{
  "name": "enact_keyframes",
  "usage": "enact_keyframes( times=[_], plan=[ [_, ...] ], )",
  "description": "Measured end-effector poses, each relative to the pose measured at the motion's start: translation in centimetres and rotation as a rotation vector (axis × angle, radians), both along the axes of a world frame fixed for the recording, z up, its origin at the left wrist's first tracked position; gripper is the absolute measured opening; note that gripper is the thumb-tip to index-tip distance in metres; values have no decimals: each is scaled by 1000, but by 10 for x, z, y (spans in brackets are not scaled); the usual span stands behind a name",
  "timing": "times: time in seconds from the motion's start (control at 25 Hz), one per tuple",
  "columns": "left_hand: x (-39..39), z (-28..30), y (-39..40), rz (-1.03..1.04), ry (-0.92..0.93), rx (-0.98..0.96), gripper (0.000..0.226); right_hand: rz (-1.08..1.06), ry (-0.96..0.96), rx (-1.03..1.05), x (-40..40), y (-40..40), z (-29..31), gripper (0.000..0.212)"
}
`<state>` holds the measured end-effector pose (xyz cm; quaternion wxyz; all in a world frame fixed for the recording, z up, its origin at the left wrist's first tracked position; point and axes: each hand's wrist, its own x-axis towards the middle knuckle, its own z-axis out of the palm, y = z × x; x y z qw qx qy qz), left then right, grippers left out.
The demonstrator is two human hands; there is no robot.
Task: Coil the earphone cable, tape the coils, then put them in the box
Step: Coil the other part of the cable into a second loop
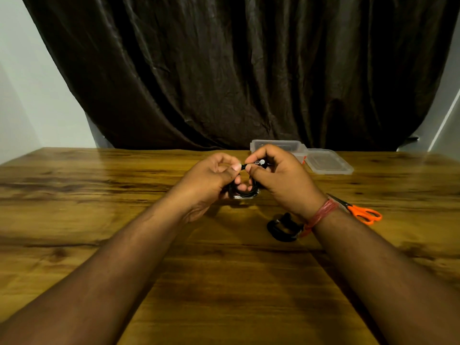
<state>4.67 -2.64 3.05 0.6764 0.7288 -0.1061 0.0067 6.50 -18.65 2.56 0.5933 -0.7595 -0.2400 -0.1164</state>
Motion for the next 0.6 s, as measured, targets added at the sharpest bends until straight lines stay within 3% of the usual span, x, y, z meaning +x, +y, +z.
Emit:
enact_keyframes(
  times=[0.16, 0.4, 0.6],
  plan=[
    [3, -2, 0, 55, -67, -49, 7, -56, -21, -19, 3, 0, -4, 7],
    [2, -3, -2, 10, -102, -142, 12, 36, 27, 72, 3, 0, -3, 6],
    [0, 0, -4, -33, -25, -282, 10, 62, 70, 185, 4, 1, -4, 12]
  ],
)
